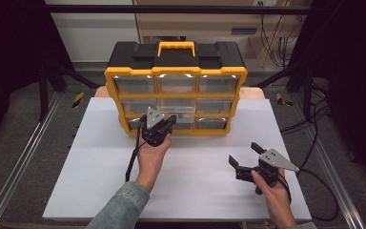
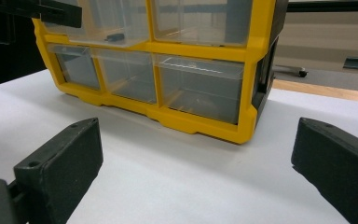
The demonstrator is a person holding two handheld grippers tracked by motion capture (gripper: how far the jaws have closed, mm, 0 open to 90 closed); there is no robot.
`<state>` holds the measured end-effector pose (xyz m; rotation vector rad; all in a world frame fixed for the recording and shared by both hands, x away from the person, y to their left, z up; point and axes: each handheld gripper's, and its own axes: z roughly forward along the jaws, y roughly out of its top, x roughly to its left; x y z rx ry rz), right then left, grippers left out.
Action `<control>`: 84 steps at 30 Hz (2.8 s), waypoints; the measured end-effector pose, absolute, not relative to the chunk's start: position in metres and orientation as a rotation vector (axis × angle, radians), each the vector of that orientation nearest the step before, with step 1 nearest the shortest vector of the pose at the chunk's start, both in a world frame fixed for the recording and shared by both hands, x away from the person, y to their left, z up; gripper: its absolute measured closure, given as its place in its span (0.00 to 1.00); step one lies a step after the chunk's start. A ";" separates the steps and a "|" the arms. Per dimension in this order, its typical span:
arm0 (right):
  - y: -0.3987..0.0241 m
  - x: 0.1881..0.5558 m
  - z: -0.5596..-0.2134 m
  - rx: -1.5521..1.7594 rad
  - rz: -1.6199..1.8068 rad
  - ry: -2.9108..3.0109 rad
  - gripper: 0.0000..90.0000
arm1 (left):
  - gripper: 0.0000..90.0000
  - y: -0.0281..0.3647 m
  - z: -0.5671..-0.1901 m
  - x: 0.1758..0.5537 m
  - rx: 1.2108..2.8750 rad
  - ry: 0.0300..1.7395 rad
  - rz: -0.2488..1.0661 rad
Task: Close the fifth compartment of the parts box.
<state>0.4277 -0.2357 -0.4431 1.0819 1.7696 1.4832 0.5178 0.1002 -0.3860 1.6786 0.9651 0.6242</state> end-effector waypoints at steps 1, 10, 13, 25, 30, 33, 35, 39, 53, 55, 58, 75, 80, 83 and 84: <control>-0.236 0.428 -0.443 1.081 1.483 1.770 0.02 | 1.00 0.100 -0.386 0.518 1.678 0.966 0.625; -0.235 0.427 -0.443 1.073 1.479 1.769 0.03 | 1.00 0.100 -0.386 0.521 1.685 0.965 0.628; -0.236 0.428 -0.443 1.077 1.479 1.771 0.03 | 1.00 0.100 -0.386 0.522 1.687 0.967 0.628; -0.235 0.428 -0.443 1.077 1.485 1.773 0.03 | 1.00 0.099 -0.384 0.524 1.687 0.972 0.628; -0.236 0.428 -0.443 1.081 1.485 1.771 0.03 | 1.00 0.099 -0.383 0.526 1.690 0.972 0.631; -0.236 0.428 -0.443 1.083 1.482 1.773 0.03 | 1.00 0.099 -0.383 0.526 1.689 0.973 0.631; -0.236 0.428 -0.443 1.081 1.477 1.776 0.03 | 1.00 0.099 -0.383 0.526 1.689 0.974 0.631; -0.236 0.428 -0.443 1.086 1.482 1.773 0.03 | 1.00 0.099 -0.382 0.527 1.688 0.975 0.633; -0.235 0.428 -0.444 1.078 1.484 1.780 0.03 | 1.00 0.098 -0.380 0.532 1.686 0.985 0.637; -0.235 0.428 -0.443 1.080 1.485 1.779 0.03 | 1.00 0.098 -0.380 0.533 1.686 0.986 0.638; -0.235 0.428 -0.443 1.084 1.486 1.775 0.03 | 1.00 0.098 -0.379 0.533 1.686 0.985 0.641; -0.236 0.428 -0.443 1.082 1.489 1.777 0.02 | 0.99 0.096 -0.378 0.538 1.686 0.992 0.641; -0.235 0.428 -0.443 1.085 1.490 1.777 0.02 | 0.99 0.096 -0.376 0.540 1.688 0.992 0.644; -0.235 0.428 -0.443 1.087 1.488 1.779 0.02 | 0.99 0.096 -0.376 0.541 1.687 0.993 0.645; -0.235 0.428 -0.443 1.090 1.490 1.779 0.02 | 0.99 0.095 -0.376 0.541 1.688 0.994 0.646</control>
